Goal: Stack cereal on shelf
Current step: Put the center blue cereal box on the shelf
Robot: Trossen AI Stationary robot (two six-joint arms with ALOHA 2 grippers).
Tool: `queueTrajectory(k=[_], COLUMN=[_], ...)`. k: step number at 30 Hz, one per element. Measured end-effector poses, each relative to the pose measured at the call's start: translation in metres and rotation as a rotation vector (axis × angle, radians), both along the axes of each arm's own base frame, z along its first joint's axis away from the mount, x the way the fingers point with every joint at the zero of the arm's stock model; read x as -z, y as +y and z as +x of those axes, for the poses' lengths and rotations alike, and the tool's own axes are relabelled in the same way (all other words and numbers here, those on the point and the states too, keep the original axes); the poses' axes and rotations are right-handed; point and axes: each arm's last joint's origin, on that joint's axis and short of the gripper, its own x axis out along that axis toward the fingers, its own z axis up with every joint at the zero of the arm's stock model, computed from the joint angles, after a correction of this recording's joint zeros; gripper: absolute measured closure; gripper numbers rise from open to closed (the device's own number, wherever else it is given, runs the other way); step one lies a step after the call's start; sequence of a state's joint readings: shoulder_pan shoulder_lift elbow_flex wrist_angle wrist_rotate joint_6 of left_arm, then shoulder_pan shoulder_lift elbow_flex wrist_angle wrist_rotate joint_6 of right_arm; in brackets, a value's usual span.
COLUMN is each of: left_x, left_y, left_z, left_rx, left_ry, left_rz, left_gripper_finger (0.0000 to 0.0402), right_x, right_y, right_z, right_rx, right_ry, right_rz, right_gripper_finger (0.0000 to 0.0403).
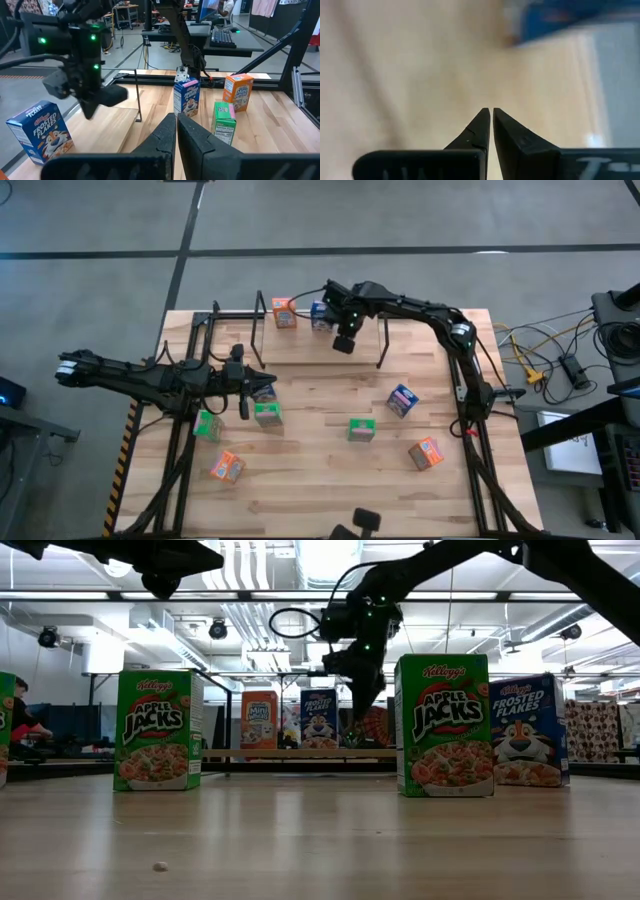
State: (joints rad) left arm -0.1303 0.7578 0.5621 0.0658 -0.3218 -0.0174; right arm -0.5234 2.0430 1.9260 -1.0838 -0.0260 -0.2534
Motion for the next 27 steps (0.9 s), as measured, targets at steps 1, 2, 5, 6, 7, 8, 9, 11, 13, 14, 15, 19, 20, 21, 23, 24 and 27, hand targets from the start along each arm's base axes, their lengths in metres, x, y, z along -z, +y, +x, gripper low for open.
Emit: queueTrajectory(k=[1,2,5,6,7,8,9,11,13,14,15,19,20,21,23,24,27], left_x=[0.0,0.0,0.0,0.0,0.0,0.0,0.0,0.001,0.001,0.001,0.001,0.001,0.001,0.001,0.001,0.001,0.001], left_y=[0.0,0.0,0.0,0.0,0.0,0.0,0.0,0.0,0.0,0.0,0.0,0.0,0.0,0.0,0.0,0.0,0.0], left_z=[0.0,0.0,0.0,0.0,0.0,0.0,0.0,0.0,0.0,0.0,0.0,0.0,0.0,0.0,0.0,0.0,0.0], left_rx=[0.0,0.0,0.0,0.0,0.0,0.0,0.0,0.0,0.0,0.0,0.0,0.0,0.0,0.0,0.0,0.0,0.0], left_ry=[0.0,0.0,0.001,0.002,0.002,0.003,0.003,0.005,0.006,0.006,0.006,0.006,0.006,0.006,0.006,0.006,0.006], left_rz=[0.0,0.0,0.0,0.0,0.0,0.0,0.0,0.001,0.001,0.001,0.001,0.001,0.0,0.0,0.0,0.0,0.0], left_gripper_finger=[0.0401,0.0401,0.0401,0.0401,0.0401,0.0401,0.0401,0.0401,0.0401,0.0401,0.0401,0.0401,0.0401,0.0401,0.0401,0.0401,0.0401], right_x=[0.003,0.006,0.016,0.019,0.022,0.025,0.027,0.03,0.032,0.032,0.032,0.029,0.028,0.025,0.018,0.016,0.013], right_y=[0.003,0.005,0.013,0.016,0.019,0.021,0.024,0.028,0.03,0.03,0.03,0.03,0.03,0.03,0.032,0.034,0.043], right_z=[0.002,0.005,0.017,0.021,0.025,0.028,0.032,0.039,0.041,0.041,0.041,0.038,0.037,0.037,0.036,0.037,0.037], right_rx=[-0.018,-0.038,-0.093,-0.11,-0.124,-0.134,-0.139,-0.139,-0.126,-0.112,-0.1,-0.064,-0.062,-0.057,-0.057,-0.064,-0.09], right_ry=[-0.025,-0.056,-0.129,-0.155,-0.173,-0.19,-0.205,-0.218,-0.182,-0.159,-0.139,-0.074,-0.07,-0.074,-0.088,-0.09,-0.084], right_rz=[0.032,0.052,0.032,0.016,0.002,-0.013,-0.046,-0.151,-0.253,-0.298,-0.336,-0.393,-0.39,-0.388,-0.369,-0.357,-0.326], right_gripper_finger=[0.039,0.039,0.039,0.039,0.039,0.039,0.039,0.039,0.039,0.039,0.039,0.039,0.039,0.039,0.039,0.039,0.039])
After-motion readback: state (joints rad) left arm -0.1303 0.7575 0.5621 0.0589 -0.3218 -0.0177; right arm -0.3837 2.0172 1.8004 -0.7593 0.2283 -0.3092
